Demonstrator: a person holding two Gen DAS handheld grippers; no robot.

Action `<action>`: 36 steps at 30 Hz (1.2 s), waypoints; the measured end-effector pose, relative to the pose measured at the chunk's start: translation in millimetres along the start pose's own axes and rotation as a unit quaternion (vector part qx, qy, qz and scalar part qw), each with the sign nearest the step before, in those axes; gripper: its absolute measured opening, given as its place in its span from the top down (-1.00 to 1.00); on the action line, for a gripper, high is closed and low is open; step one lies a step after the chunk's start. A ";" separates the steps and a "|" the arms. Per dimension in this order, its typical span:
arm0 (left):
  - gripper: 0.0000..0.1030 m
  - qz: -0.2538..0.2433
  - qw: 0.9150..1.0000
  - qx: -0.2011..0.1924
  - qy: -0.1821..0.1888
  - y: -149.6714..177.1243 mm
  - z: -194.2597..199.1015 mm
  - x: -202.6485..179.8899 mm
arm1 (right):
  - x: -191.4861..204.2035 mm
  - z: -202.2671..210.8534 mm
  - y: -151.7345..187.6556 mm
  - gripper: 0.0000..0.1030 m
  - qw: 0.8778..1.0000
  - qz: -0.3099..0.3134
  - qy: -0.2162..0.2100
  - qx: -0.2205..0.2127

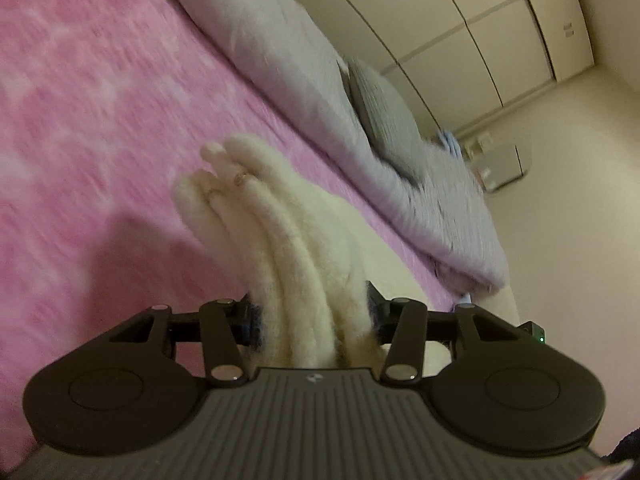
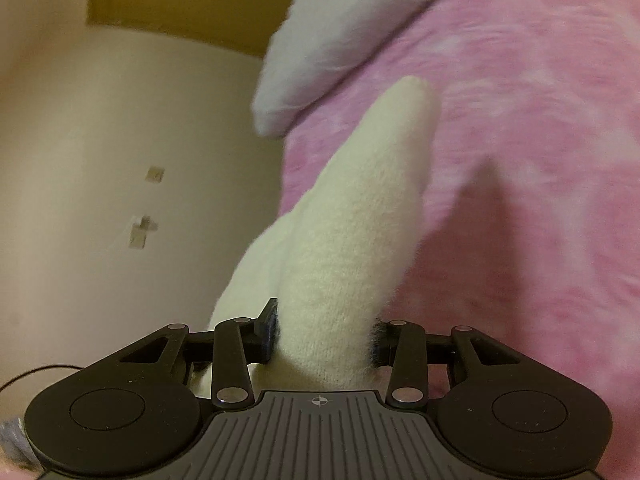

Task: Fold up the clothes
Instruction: 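Lift the gripped edges with both grippers and fold the sweater over in half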

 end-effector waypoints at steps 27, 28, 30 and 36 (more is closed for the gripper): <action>0.14 -0.031 0.999 -0.030 -0.033 -232.2 109.3 350.9 | 41.4 -465.8 79.7 0.18 0.999 0.027 0.022 -0.014; 0.14 -0.035 0.998 -0.036 -0.031 -230.9 110.7 350.0 | 38.3 -464.5 81.7 0.18 0.999 0.022 0.014 -0.022; 0.14 -0.049 0.997 -0.041 -0.033 -231.0 111.6 345.2 | 36.9 -463.1 82.0 0.18 0.999 0.028 0.007 -0.029; 0.04 -0.018 0.999 -0.028 -0.041 -229.8 108.2 349.5 | 40.5 -463.1 78.3 0.06 0.997 0.058 0.040 -0.012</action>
Point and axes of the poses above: each gripper's, at about its wrist camera, not at the fingertips, and z roughly against the way its jaws point, x to its left, y to its underside, the point moved 5 cm from there along -z, roughly the way its jaws point, and after that the axes turned 8 degrees about z, right-handed, at the moved point
